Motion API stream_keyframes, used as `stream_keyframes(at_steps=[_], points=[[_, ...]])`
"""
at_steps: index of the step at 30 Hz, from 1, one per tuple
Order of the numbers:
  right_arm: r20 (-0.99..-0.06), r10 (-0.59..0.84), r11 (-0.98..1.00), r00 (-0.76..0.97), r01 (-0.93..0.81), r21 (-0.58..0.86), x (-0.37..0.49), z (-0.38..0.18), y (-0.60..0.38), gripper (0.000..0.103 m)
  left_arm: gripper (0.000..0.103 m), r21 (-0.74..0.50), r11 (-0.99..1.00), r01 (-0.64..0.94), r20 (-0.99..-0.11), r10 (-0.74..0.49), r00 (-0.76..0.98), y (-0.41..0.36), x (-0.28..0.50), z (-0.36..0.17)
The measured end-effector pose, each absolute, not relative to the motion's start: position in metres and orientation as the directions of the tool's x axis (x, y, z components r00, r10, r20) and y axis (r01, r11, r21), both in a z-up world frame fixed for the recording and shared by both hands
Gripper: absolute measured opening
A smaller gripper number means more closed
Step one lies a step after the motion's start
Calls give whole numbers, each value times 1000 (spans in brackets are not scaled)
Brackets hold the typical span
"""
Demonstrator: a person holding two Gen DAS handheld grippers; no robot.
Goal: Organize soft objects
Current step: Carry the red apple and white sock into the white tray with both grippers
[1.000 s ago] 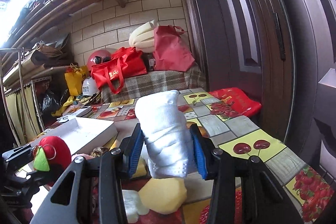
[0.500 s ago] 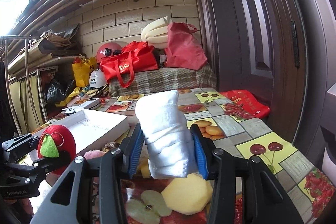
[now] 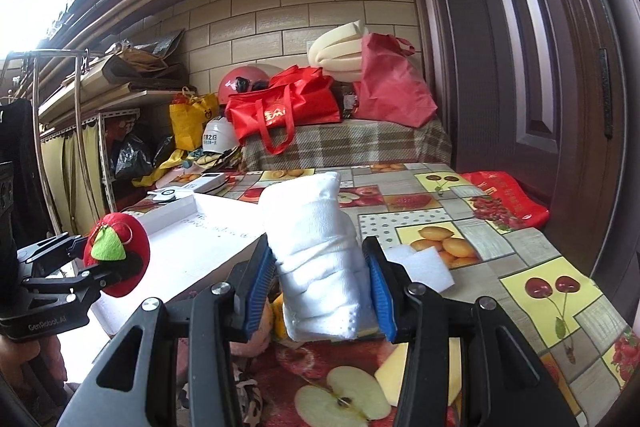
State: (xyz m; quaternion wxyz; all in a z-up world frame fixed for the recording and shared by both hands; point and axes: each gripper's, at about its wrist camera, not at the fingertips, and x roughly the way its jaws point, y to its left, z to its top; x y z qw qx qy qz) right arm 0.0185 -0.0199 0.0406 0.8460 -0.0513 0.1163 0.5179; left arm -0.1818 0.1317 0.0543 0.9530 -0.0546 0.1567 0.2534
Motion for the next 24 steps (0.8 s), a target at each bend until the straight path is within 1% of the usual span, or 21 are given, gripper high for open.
stream_keyframes(at_steps=[10,16,21,24], points=[[-283,886,402,368,-913,72,10,37,3,46,59,-47,819,-572,-330,528,783,161,-202,52],[-297,895,361,333,-932,44,-5,35,22,46,59,-42,801,-597,-338,550,763,172,-205,51],[-299,904,327,304,-945,28,-17,34,35,46,59,-73,780,-622,-342,566,750,187,-211,50],[-312,908,302,281,-953,21,-25,32,46,46,59,-68,768,-637,-344,581,738,194,-212,49]])
